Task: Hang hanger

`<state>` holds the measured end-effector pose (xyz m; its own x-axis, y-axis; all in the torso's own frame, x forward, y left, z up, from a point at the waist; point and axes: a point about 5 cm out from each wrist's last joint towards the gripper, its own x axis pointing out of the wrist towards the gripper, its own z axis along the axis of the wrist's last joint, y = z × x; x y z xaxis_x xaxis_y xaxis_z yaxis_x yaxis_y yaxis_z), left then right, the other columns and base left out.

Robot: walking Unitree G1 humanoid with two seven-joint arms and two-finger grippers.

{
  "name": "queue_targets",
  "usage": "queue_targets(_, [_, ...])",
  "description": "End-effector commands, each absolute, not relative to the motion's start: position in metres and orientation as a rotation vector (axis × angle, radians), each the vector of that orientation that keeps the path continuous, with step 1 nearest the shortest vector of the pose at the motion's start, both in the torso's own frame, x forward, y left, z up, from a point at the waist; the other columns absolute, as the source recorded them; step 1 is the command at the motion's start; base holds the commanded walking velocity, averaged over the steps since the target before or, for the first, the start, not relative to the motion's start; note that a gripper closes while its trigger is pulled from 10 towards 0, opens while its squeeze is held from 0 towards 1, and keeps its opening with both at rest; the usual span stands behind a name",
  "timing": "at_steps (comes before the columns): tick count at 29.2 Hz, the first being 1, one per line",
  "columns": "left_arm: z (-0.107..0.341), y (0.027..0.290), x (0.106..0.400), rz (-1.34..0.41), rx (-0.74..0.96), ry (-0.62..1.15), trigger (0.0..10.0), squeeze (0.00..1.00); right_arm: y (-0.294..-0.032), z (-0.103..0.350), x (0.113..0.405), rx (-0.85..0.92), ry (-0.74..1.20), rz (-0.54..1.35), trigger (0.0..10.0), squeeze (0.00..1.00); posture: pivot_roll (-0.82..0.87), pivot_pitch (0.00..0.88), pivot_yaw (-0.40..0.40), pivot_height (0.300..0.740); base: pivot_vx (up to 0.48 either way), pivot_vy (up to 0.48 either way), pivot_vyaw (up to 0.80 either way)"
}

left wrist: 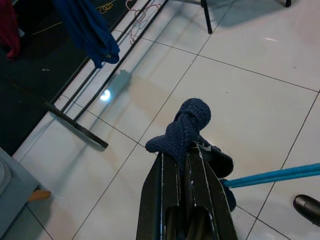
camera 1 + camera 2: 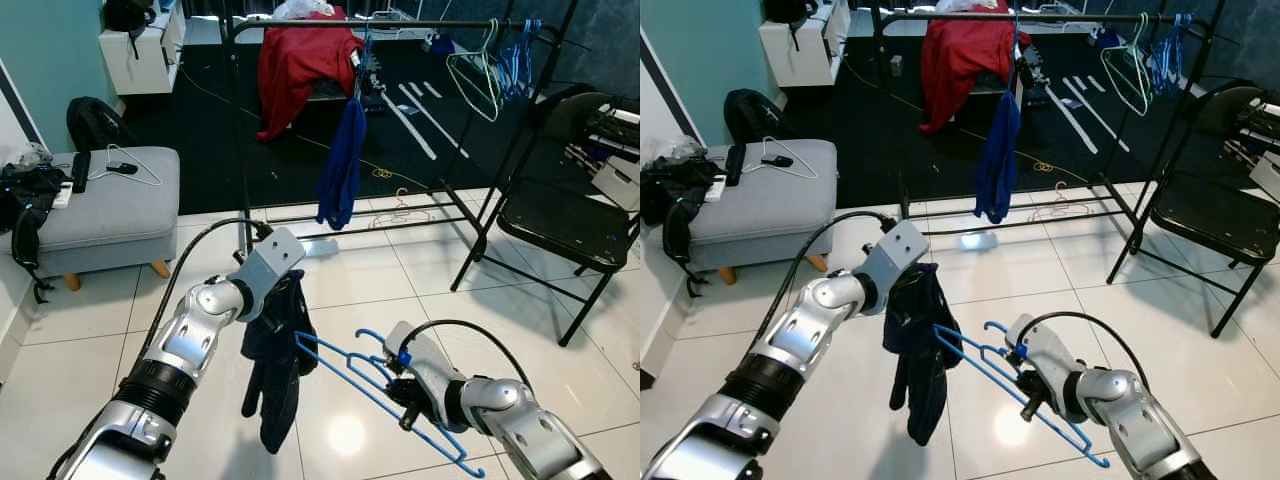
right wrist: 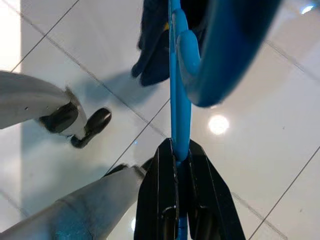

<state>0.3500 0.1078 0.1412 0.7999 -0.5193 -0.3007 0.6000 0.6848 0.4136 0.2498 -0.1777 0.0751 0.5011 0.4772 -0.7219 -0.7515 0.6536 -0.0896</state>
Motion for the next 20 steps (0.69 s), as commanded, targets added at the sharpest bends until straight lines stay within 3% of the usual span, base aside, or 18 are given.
queue_targets(1, [0.139, 0.108, 0.347, -0.647, 0.547, 0.169, 10.0, 0.00, -0.181, 0.073, 0.243, -0.432, 0.771, 0.787, 10.0, 0.00, -0.06, 0.087, -0.007, 0.740, 0.000, 0.000, 0.00])
queue_targets(16, [0.139, 0.108, 0.347, -0.655, 0.559, 0.177, 10.0, 0.00, -0.181, 0.060, 0.226, -0.408, 0.890, 0.824, 10.0, 0.00, -0.06, 0.087, -0.003, 0.740, 0.000, 0.000, 0.00])
queue_targets(20, [0.139, 0.107, 0.347, -0.659, 0.559, 0.179, 10.0, 0.00, -0.185, 0.050, 0.211, -0.432, 1.011, 0.885, 10.0, 0.00, -0.06, 0.087, -0.005, 0.740, 0.000, 0.000, 0.00])
